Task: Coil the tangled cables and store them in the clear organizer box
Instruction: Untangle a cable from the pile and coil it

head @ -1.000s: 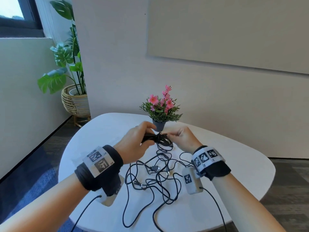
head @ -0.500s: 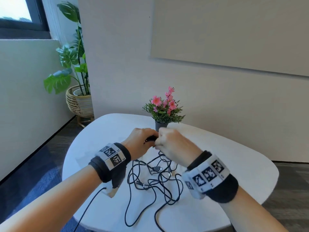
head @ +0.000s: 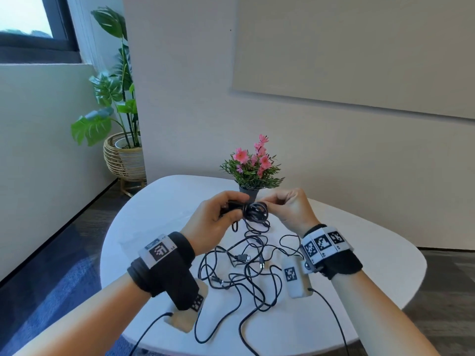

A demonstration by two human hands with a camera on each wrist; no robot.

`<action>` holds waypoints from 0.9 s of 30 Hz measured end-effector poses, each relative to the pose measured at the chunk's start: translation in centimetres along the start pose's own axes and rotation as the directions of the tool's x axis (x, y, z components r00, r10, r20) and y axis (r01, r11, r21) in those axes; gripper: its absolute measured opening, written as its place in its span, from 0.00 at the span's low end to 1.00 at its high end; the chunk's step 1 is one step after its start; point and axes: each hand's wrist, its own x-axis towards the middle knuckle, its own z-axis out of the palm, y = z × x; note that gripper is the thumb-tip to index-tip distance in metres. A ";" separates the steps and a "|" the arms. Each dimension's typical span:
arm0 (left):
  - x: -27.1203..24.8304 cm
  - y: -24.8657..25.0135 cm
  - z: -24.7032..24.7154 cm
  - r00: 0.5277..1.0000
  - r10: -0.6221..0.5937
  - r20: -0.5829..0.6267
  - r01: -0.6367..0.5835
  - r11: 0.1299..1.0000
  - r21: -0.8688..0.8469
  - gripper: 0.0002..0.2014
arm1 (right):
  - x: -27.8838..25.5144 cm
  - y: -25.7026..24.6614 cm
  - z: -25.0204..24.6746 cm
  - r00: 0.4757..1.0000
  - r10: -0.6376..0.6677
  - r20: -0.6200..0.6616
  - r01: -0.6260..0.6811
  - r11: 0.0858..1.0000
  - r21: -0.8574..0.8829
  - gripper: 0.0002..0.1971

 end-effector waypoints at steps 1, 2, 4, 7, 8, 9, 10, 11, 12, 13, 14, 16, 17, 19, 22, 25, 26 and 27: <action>0.1 0.1 0.2 0.997 -0.017 -0.073 0.012 0.997 -0.078 0.16 | -0.2 0.4 0.4 1.000 0.001 -0.030 0.000 1.000 0.019 0.09; 0.1 0.1 0.3 0.990 -0.039 -0.133 0.020 0.989 -0.144 0.16 | -0.3 0.6 0.9 0.999 0.006 -0.048 -0.004 0.999 0.038 0.10; 0.2 0.0 0.5 0.976 -0.083 -0.200 0.035 0.972 -0.232 0.15 | -1.0 0.8 2.1 0.998 0.006 -0.069 -0.002 0.998 0.067 0.05; 0.2 -0.4 0.5 0.957 -0.134 -0.259 0.060 0.960 -0.275 0.11 | -2.1 0.5 3.9 0.993 -0.063 -0.103 0.062 0.998 -0.009 0.08; 0.2 -0.6 0.6 0.948 -0.150 -0.282 0.069 0.958 -0.277 0.10 | -2.4 0.4 4.3 0.989 -0.108 -0.105 0.103 0.993 -0.054 0.08; 0.2 -0.7 0.8 0.939 -0.168 -0.301 0.081 0.957 -0.280 0.09 | -2.7 0.2 4.5 0.982 -0.159 -0.104 0.148 0.983 -0.105 0.09; 0.2 -0.8 1.1 0.930 -0.185 -0.316 0.094 0.955 -0.283 0.08 | -2.9 0.1 4.6 0.972 -0.214 -0.100 0.196 0.967 -0.161 0.10; 0.3 -0.9 1.3 0.922 -0.204 -0.328 0.108 0.952 -0.287 0.08 | -3.0 0.0 4.7 0.959 -0.268 -0.089 0.244 0.944 -0.221 0.10; 0.4 -1.0 1.4 0.914 -0.221 -0.339 0.121 0.949 -0.292 0.08 | -3.0 0.0 4.6 0.946 -0.316 -0.067 0.287 0.918 -0.273 0.09; 0.5 -1.0 1.4 0.907 -0.235 -0.351 0.131 0.947 -0.295 0.07 | -3.0 -0.1 4.6 0.935 -0.352 -0.038 0.325 0.894 -0.307 0.07; 0.6 -1.1 1.3 0.900 -0.242 -0.362 0.139 0.947 -0.288 0.07 | -3.0 -0.3 4.5 0.927 -0.374 -0.006 0.352 0.878 -0.324 0.04; 0.8 -1.3 0.9 0.898 -0.231 -0.373 0.152 0.961 -0.230 0.07 | -3.1 -0.6 4.4 0.918 -0.395 0.030 0.382 0.864 -0.329 0.02; 0.9 -1.5 0.7 0.902 -0.220 -0.371 0.159 0.969 -0.189 0.07 | -3.2 -0.7 4.3 0.916 -0.400 0.037 0.390 0.865 -0.316 0.03; 0.8 -1.6 0.4 0.905 -0.207 -0.371 0.169 0.977 -0.133 0.08 | -3.2 -1.0 4.1 0.919 -0.390 0.052 0.389 0.882 -0.266 0.04; 0.3 -1.7 0.1 0.902 -0.194 -0.387 0.174 0.981 -0.085 0.08 | -3.3 -1.1 3.8 0.924 -0.373 0.079 0.382 0.903 -0.197 0.06; -0.1 -2.1 -0.4 0.915 -0.164 -0.368 0.173 0.985 -0.008 0.10 | -3.1 -1.2 3.7 0.918 -0.385 0.099 0.397 0.899 -0.186 0.06; -0.3 -2.2 -0.5 0.932 -0.155 -0.329 0.181 0.982 0.050 0.09 | -2.9 -1.3 3.7 0.914 -0.390 0.107 0.404 0.894 -0.192 0.06; -0.6 -2.2 -0.6 0.954 -0.152 -0.258 0.188 0.974 0.124 0.09 | -2.6 -1.5 3.5 0.905 -0.405 0.133 0.425 0.880 -0.213 0.05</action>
